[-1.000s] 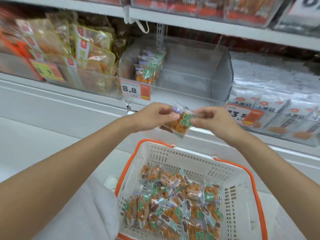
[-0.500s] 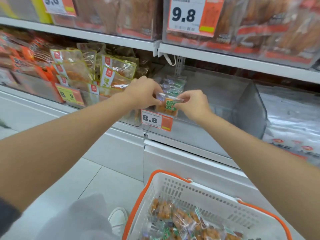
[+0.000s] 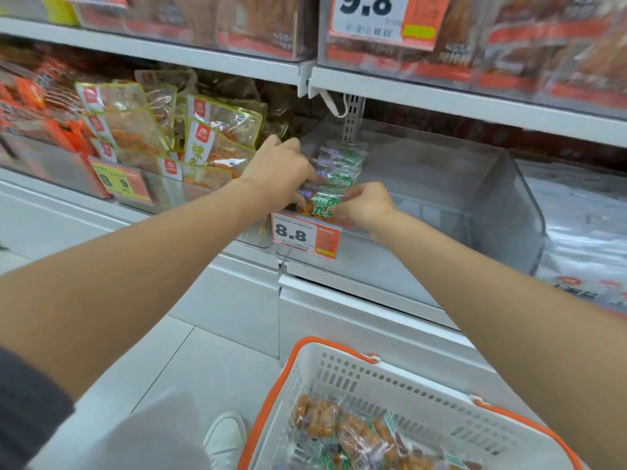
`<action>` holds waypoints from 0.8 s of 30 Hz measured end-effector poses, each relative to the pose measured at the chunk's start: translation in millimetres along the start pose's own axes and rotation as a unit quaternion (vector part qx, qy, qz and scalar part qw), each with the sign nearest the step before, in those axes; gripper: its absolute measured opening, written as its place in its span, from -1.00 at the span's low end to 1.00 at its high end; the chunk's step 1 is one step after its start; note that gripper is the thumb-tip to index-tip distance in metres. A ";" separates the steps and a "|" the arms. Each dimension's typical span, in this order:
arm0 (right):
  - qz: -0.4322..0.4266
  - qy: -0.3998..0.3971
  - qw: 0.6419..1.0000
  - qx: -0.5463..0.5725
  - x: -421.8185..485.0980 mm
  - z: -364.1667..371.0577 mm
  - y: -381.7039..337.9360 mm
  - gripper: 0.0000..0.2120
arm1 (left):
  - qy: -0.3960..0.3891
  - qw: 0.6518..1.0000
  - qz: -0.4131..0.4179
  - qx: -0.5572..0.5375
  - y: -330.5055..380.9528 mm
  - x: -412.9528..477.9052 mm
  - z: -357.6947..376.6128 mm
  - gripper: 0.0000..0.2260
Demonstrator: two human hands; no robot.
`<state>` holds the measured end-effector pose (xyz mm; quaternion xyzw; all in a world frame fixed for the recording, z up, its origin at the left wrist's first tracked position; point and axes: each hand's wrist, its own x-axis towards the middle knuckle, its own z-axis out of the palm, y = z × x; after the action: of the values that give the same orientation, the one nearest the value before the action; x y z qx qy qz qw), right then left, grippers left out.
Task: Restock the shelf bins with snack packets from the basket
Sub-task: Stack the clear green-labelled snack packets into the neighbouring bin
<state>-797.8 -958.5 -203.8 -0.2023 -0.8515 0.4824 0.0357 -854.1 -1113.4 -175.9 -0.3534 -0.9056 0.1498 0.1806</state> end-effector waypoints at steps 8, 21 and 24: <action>0.015 -0.006 0.998 0.062 5.2 -0.3 8.3 -0.80 | 0.017 0.999 -0.011 -0.031 0.0 1.4 5.3 -0.62; -0.354 0.186 0.913 -0.086 -95.9 -33.7 49.6 -0.83 | 0.190 0.941 -0.135 -0.244 94.1 -68.0 -40.4 -0.90; -0.281 0.142 0.945 -0.086 -129.4 -38.4 93.1 -0.82 | 0.080 0.930 -0.153 -0.325 139.1 -94.5 -36.2 -0.90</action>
<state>-640.6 -934.4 -243.8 -0.0240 -0.8979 0.3443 0.2731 -692.1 -1075.6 -220.1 -0.2611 -0.9304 -0.2102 0.1482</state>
